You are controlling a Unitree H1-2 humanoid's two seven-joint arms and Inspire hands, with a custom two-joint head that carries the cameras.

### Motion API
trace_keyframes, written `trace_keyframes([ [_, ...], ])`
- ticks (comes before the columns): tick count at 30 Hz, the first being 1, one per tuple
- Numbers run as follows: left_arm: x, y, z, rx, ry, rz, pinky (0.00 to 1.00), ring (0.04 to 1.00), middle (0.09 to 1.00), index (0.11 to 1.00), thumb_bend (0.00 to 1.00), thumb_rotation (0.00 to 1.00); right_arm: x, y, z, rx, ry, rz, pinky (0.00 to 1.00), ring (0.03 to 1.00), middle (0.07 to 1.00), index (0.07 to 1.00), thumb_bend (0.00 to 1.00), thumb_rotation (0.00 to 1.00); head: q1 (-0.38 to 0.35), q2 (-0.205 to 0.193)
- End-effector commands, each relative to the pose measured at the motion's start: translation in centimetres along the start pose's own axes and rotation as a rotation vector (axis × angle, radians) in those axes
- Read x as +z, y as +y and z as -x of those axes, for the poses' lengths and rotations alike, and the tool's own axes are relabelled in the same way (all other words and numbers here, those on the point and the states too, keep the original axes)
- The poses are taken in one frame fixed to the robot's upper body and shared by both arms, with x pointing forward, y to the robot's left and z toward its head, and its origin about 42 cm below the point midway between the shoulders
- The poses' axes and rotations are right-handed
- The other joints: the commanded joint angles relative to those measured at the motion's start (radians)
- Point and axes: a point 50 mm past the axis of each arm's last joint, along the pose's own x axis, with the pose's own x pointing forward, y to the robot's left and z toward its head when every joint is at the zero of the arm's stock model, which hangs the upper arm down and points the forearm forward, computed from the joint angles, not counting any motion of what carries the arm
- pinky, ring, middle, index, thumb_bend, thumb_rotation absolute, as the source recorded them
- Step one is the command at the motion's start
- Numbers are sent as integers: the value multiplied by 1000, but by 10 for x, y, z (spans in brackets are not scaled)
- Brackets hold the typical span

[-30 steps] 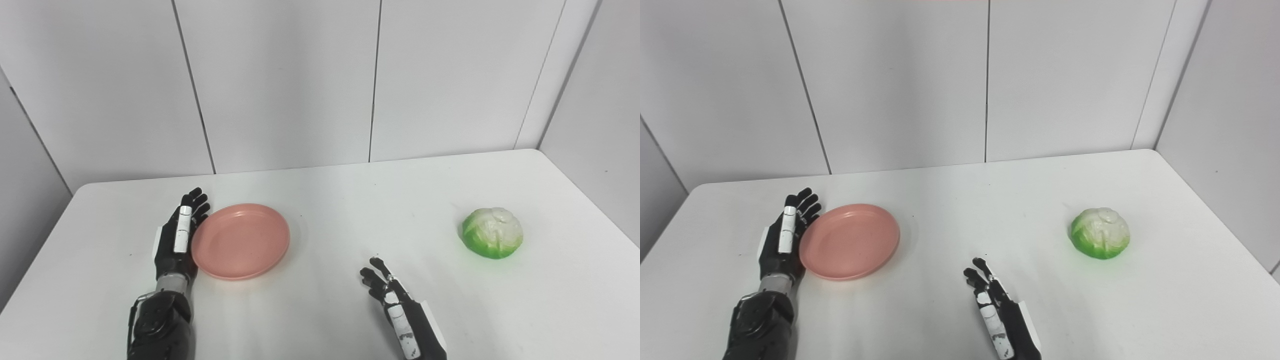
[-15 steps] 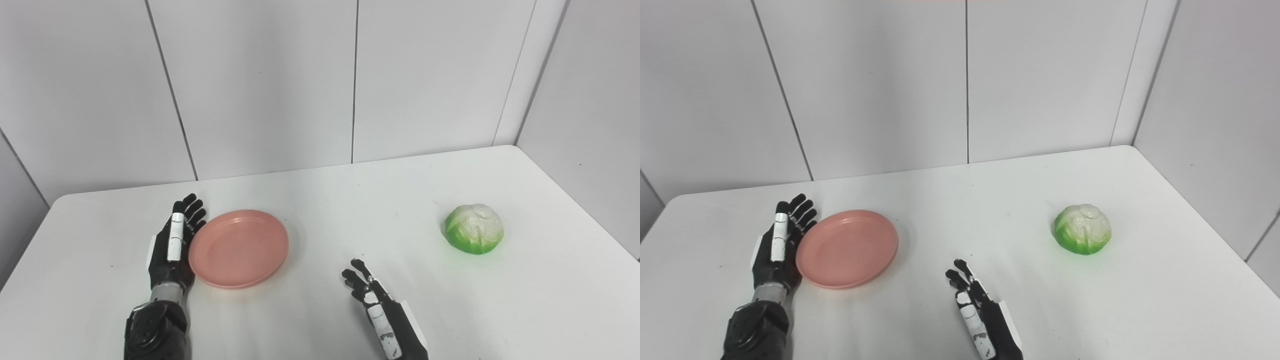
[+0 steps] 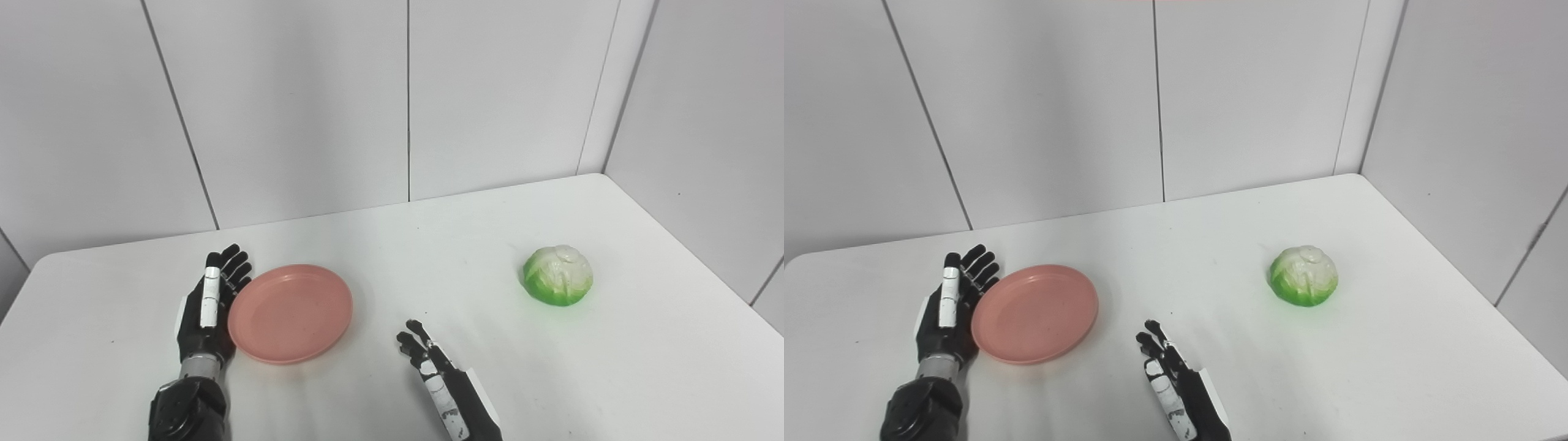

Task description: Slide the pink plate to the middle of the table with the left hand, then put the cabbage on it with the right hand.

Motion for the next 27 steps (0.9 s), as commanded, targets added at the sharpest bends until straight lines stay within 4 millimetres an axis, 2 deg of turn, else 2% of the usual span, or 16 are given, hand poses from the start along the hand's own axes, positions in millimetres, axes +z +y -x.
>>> trace_keyframes([
  [1,11,-4,-7,-30,-23,-20,900,862,830,769,851,778,-8,14,15,-14,40,-50,963,909,896,933,734,1000,0,0],
  [13,9,-5,-6,-28,-17,-16,911,862,825,763,861,774,-9,16,12,-9,30,-45,951,898,884,933,763,1000,-21,4],
  [27,6,-3,-4,-19,-11,6,910,860,829,757,873,763,-9,13,14,-3,3,-27,939,895,887,940,754,1000,-23,-2],
])
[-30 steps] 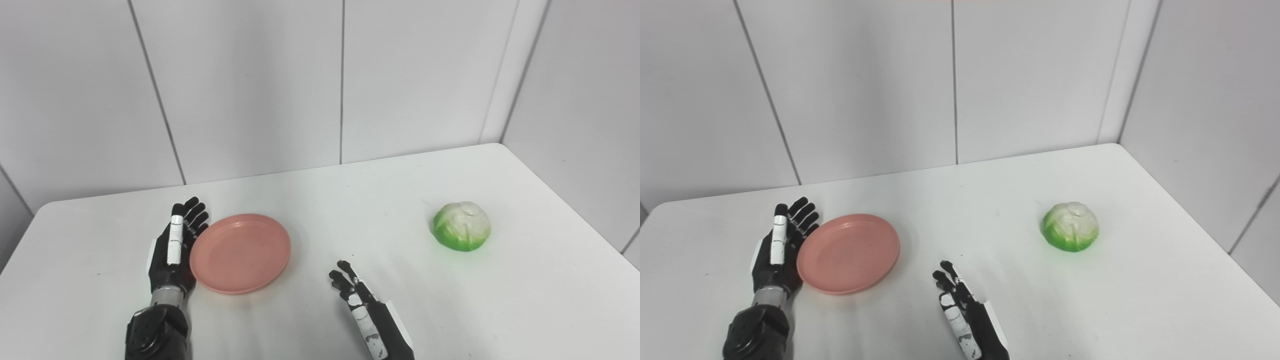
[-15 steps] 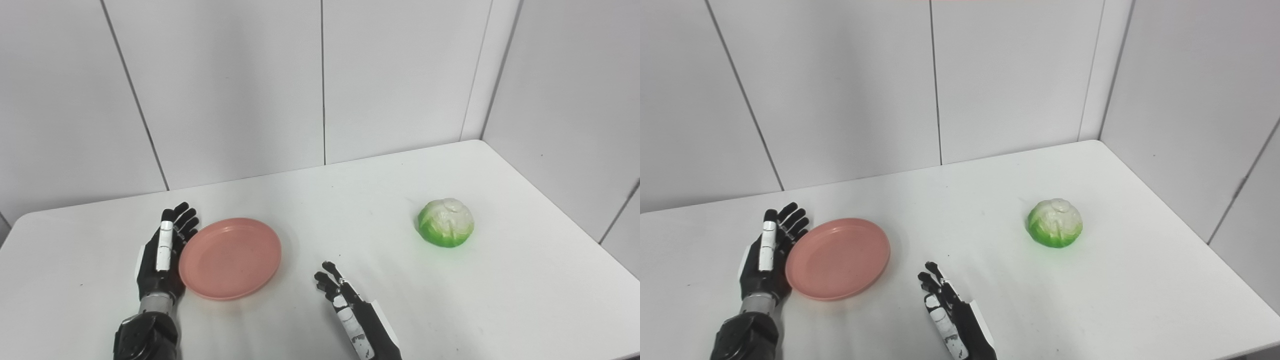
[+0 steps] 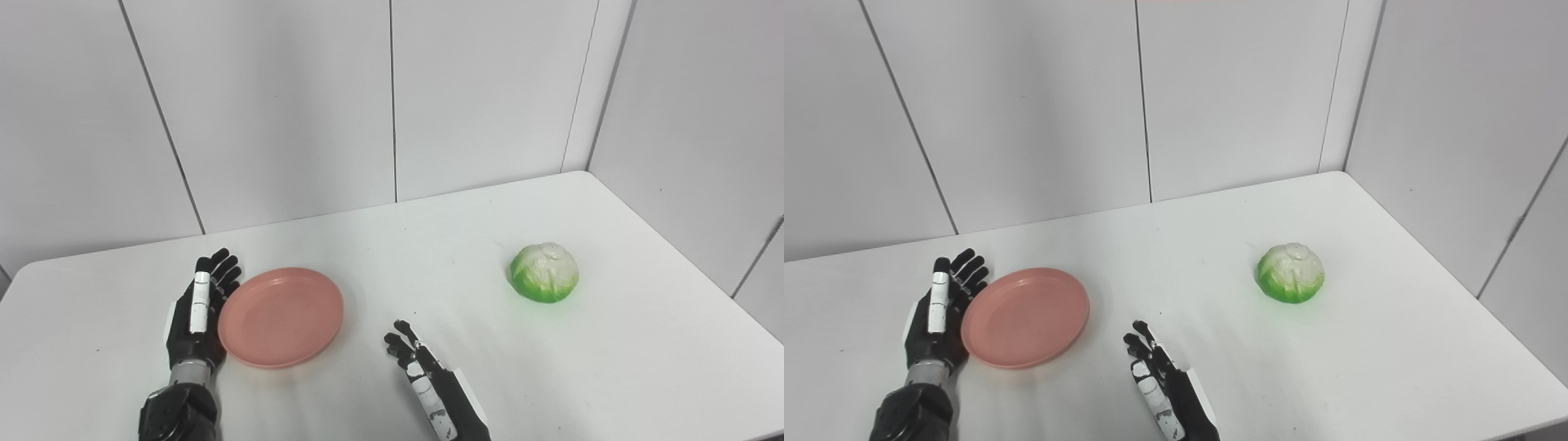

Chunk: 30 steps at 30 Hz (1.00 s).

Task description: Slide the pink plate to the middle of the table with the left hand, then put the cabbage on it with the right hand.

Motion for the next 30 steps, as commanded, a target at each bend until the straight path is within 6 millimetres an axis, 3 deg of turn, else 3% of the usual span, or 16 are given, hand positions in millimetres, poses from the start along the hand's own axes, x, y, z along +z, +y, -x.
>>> trace_keyframes([
  [1,7,-3,-5,-20,-16,-3,909,860,828,757,874,763,-7,8,16,-13,-8,-6,934,893,886,939,753,1000,1,0],
  [5,7,-3,-4,-18,-14,-10,902,865,838,773,863,773,-5,6,20,-51,-74,57,889,870,868,922,728,1000,3,0],
  [10,5,-2,-2,-14,-5,-4,905,855,824,748,863,760,1,2,25,-88,-117,77,884,872,873,927,779,994,3,0],
  [19,2,2,0,3,13,8,915,856,814,751,848,750,35,-8,26,-146,-257,102,799,839,874,907,820,951,2,2],
  [27,2,5,-3,3,14,13,920,867,820,743,856,748,66,-24,20,-158,-300,192,806,866,890,896,981,847,-1,-5],
  [30,1,2,-3,1,17,13,910,860,816,733,847,747,74,-32,16,-156,-297,223,802,875,900,899,1000,805,2,-14],
])
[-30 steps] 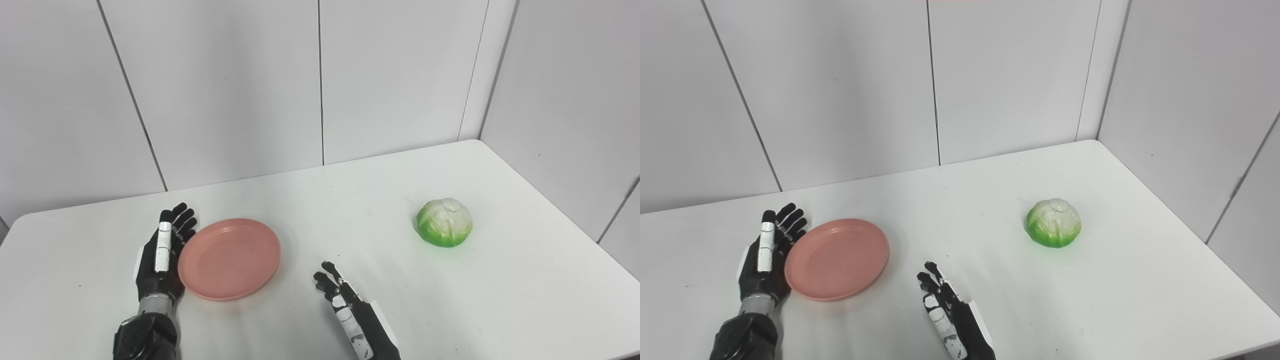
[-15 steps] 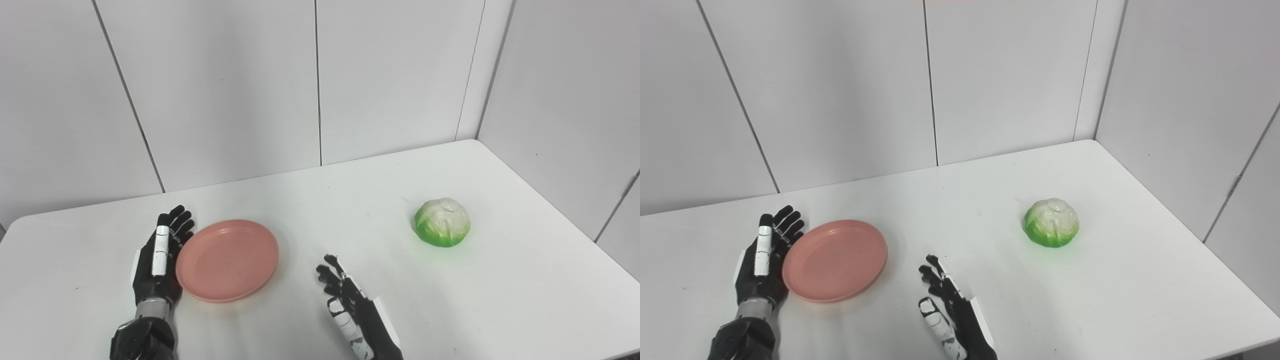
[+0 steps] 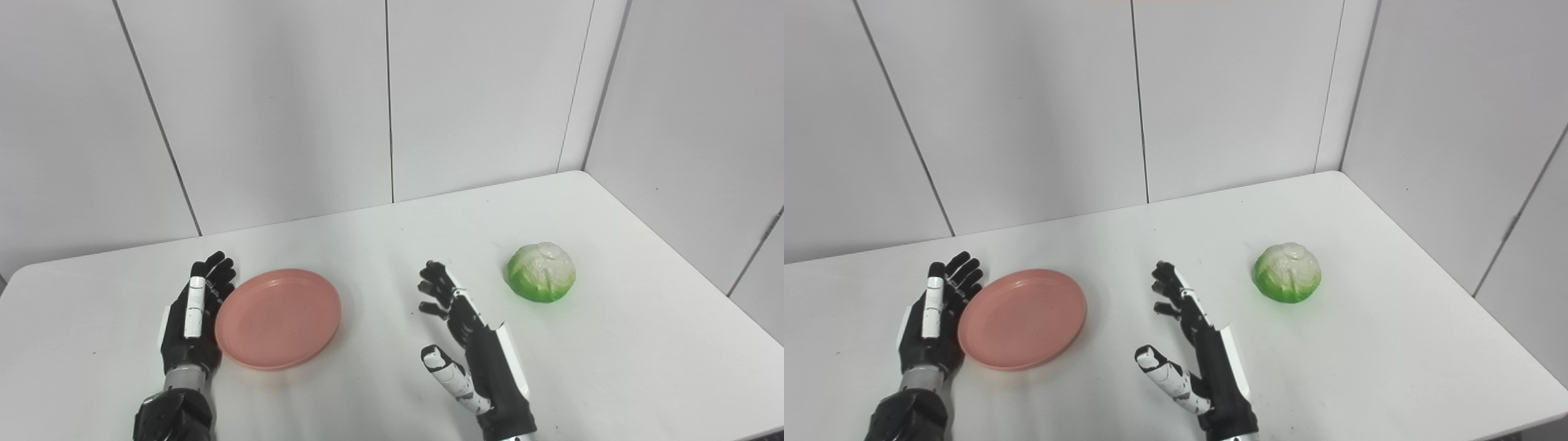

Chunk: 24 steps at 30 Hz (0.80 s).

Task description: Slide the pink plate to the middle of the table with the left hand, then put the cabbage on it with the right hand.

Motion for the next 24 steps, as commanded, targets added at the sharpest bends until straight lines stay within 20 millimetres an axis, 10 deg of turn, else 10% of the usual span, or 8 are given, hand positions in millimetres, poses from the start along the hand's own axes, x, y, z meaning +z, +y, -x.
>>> trace_keyframes([
  [1,2,-2,-5,-3,6,-1,905,861,817,733,843,751,5,-12,5,10,17,39,801,879,908,903,1000,787,1,1],
  [24,-1,-5,-9,-1,14,-10,885,851,782,726,845,756,65,-110,-79,278,20,752,729,963,1000,965,1000,604,15,-6],
])
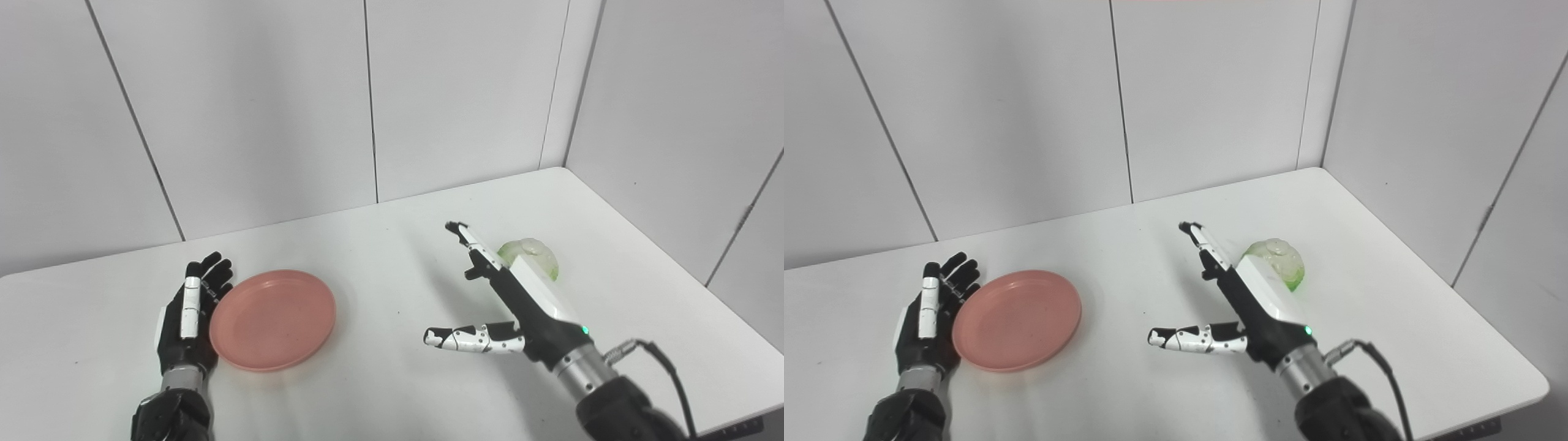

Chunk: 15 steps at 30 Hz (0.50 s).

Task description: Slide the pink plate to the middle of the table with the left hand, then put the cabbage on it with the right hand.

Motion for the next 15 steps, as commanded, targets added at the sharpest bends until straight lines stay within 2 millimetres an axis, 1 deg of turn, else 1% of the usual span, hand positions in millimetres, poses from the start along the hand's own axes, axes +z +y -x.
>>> trace_keyframes([
  [1,3,-1,-5,-1,10,-4,879,850,782,729,847,756,8,-21,-9,-33,-39,65,729,965,1000,963,1000,594,1,1],
  [6,5,0,-5,1,11,-1,870,839,774,730,845,750,6,-40,-22,-11,-49,172,722,953,1000,966,1000,594,-1,1],
  [10,4,-1,-5,-2,12,-11,868,845,779,732,832,760,5,-60,-39,-7,-33,270,703,938,997,955,1000,591,-1,1],
  [12,3,-1,-6,-2,13,-11,865,846,780,733,826,761,4,-65,-44,-9,-31,296,689,924,987,947,1000,589,0,1],
  [15,2,-1,-6,-2,14,-12,863,845,774,728,819,760,1,-74,-51,6,-10,335,696,917,966,933,1000,593,0,1],
])
